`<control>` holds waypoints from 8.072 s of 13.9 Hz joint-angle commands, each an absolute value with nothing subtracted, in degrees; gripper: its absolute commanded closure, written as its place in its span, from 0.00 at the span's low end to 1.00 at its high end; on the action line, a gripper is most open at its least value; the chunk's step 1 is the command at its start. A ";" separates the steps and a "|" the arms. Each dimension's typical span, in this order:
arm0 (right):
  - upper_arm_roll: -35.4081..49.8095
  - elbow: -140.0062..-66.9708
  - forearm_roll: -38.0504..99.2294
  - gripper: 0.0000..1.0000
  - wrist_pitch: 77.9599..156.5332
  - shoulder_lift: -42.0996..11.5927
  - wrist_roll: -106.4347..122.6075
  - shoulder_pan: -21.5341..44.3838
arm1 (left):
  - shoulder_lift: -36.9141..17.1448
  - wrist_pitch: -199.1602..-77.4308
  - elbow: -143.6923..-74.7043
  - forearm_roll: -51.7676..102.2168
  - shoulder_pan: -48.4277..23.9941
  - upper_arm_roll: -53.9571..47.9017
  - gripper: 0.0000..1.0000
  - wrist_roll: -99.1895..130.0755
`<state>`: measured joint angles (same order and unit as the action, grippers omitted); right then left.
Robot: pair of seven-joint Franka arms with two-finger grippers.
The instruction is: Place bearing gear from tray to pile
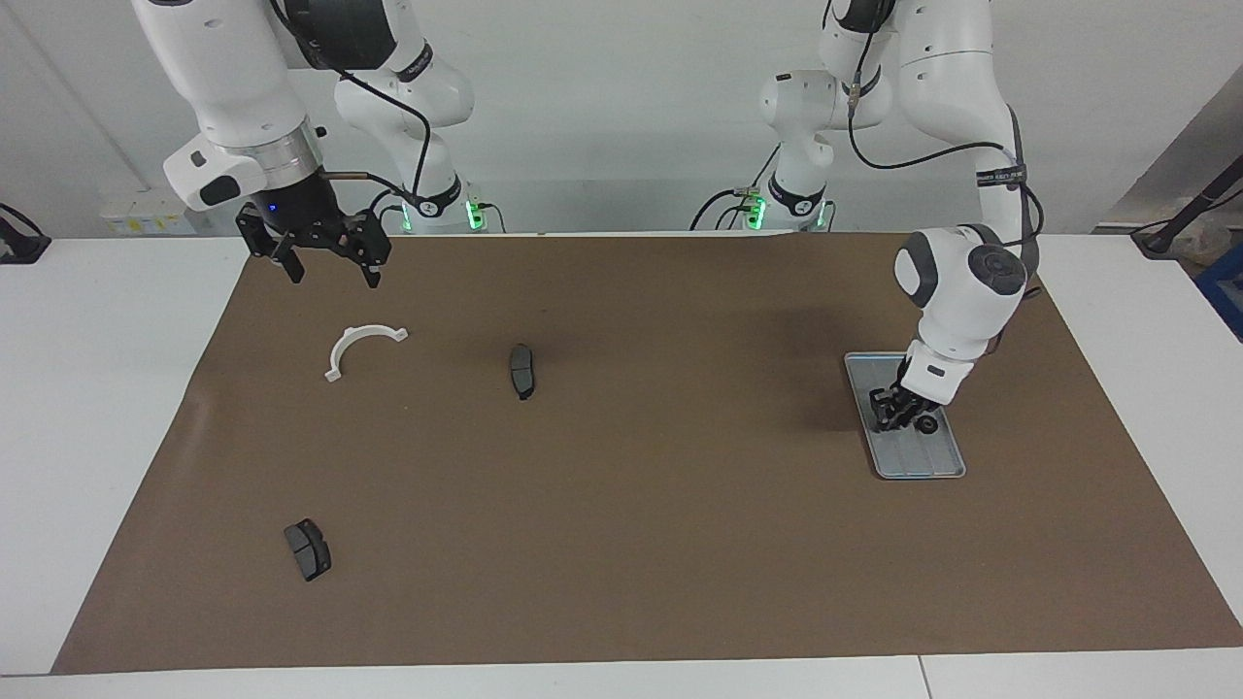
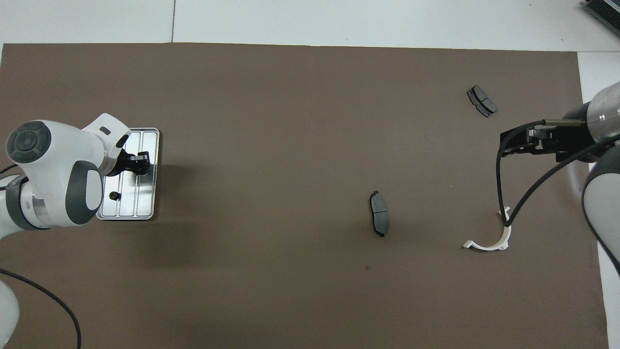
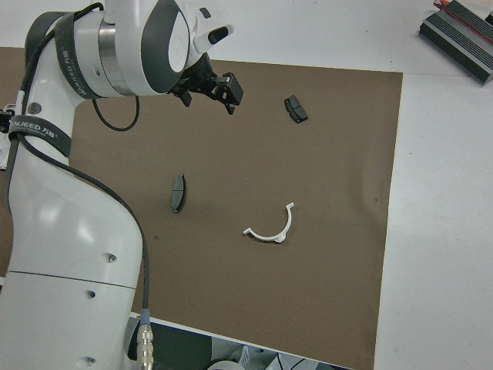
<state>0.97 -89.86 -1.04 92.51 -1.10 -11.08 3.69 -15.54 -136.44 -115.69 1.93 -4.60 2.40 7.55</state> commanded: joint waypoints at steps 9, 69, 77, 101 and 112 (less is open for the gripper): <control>0.88 -91.32 0.18 0.00 93.78 0.18 -11.78 3.87 | -16.70 -132.18 -110.04 2.29 -30.74 2.73 1.00 41.11; 1.23 -89.29 -1.85 0.19 125.68 -34.19 -58.01 38.85 | -15.73 -133.77 -111.62 1.32 -9.92 2.64 1.00 16.34; 1.32 -92.02 -1.93 0.93 126.48 -33.13 -57.31 39.81 | -15.38 -133.95 -112.68 1.32 -11.16 2.55 1.00 16.96; 1.23 -118.56 2.81 1.00 127.44 -10.02 1.91 1.07 | -13.62 -133.86 -114.97 1.32 -36.66 2.72 0.00 38.50; 0.97 -115.05 2.64 0.77 132.89 -17.67 5.45 -5.36 | -12.22 -127.27 -112.32 0.62 -7.23 3.08 0.00 8.57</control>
<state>0.39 -115.99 1.33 132.56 -17.14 4.28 -4.43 -13.84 -129.15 -110.66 1.17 -10.59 3.82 15.09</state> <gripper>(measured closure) 0.656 0.000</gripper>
